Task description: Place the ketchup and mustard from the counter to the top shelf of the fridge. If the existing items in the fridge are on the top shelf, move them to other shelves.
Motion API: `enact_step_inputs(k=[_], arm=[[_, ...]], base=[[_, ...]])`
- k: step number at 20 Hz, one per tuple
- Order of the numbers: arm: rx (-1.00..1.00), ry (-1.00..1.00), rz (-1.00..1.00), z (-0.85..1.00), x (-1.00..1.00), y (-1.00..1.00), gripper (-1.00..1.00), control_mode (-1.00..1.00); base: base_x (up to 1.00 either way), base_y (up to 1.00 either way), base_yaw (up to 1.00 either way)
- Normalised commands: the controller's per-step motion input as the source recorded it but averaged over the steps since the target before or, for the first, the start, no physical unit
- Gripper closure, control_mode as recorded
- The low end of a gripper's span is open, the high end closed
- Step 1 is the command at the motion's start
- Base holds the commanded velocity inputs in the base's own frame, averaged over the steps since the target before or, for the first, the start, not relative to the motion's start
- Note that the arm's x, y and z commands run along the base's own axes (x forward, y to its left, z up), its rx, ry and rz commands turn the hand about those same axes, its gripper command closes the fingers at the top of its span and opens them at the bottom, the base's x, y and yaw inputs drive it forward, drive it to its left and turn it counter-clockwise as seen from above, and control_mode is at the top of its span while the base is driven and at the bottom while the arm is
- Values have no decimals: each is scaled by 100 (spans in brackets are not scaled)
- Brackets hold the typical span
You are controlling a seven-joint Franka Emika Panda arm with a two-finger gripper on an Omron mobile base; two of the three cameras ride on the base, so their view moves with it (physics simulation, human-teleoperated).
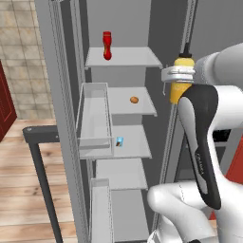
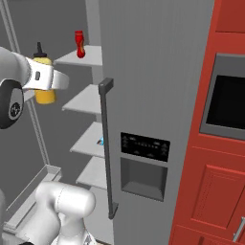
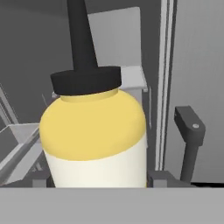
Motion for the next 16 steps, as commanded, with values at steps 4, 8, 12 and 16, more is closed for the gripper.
enact_step_inputs(k=[4, 8, 12, 16], arm=[[2, -2, -1, 0, 11, 7, 100, -100], [0, -5, -1, 0, 54, 1, 100, -100], [0, -5, 0, 0, 79, 9, 100, -100], [0, 0, -2, 0, 86, 16, 100, -100]], base=[[0, 0, 0], [0, 0, 0], [0, 0, 0], [0, 0, 0]])
